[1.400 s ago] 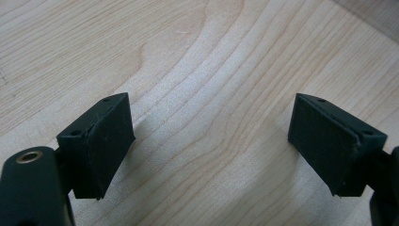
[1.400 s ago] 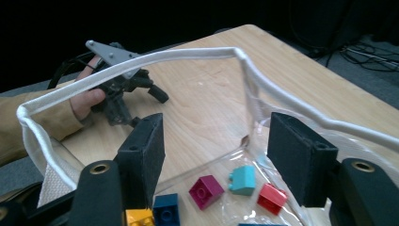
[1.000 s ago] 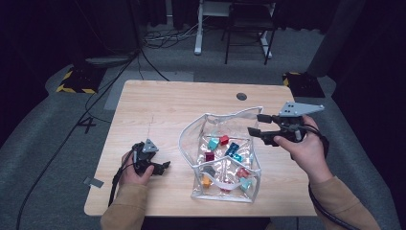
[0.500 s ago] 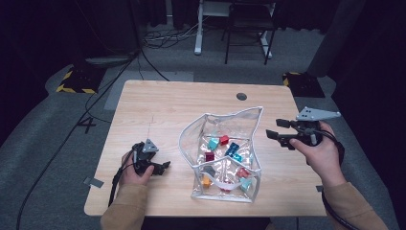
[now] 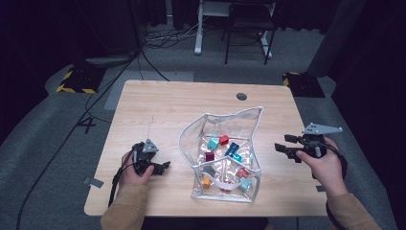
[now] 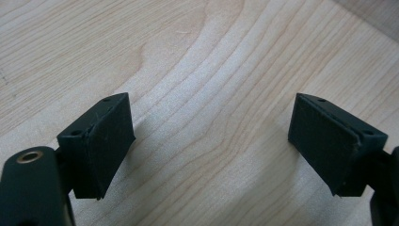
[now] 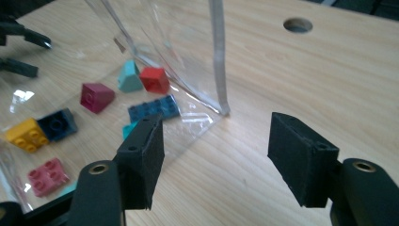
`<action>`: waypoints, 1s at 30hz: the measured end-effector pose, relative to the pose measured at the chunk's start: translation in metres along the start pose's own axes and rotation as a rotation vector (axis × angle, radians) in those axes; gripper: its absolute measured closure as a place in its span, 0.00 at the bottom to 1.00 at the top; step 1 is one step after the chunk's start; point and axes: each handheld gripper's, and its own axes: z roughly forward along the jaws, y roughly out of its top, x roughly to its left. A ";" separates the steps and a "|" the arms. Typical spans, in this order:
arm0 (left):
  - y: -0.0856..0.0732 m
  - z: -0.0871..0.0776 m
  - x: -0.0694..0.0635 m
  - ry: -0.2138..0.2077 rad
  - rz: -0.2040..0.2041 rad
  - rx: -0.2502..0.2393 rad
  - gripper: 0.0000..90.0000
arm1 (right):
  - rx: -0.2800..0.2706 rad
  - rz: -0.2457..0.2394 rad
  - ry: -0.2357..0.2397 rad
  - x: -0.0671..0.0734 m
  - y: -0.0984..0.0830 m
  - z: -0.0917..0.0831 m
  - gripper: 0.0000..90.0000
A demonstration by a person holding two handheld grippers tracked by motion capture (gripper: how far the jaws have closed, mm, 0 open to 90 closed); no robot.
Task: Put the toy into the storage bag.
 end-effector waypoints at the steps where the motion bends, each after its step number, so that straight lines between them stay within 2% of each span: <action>1: 0.000 0.000 0.000 0.000 0.000 0.000 0.17 | 0.000 0.000 0.000 0.000 0.000 0.000 0.42; 2: 0.000 0.000 0.000 0.000 -0.001 0.000 0.17 | 0.009 0.012 -0.010 -0.005 -0.010 0.002 0.42; 7: 0.000 0.000 0.000 0.000 0.000 0.000 0.17 | 0.029 0.041 -0.018 -0.012 -0.027 0.006 0.42; 12: 0.000 0.000 0.000 0.000 -0.001 0.000 0.17 | 0.056 0.062 -0.043 -0.020 -0.052 0.014 0.42; 16: 0.000 0.000 0.000 0.000 0.000 0.000 0.17 | 0.066 0.045 -0.067 -0.020 -0.065 0.017 0.41; 22: 0.000 0.000 0.000 0.000 -0.001 0.000 0.17 | 0.087 0.054 -0.089 -0.019 -0.084 0.025 0.41; 30: 0.000 0.000 0.000 0.001 0.003 0.000 0.17 | 0.103 0.033 -0.120 -0.017 -0.103 0.035 0.37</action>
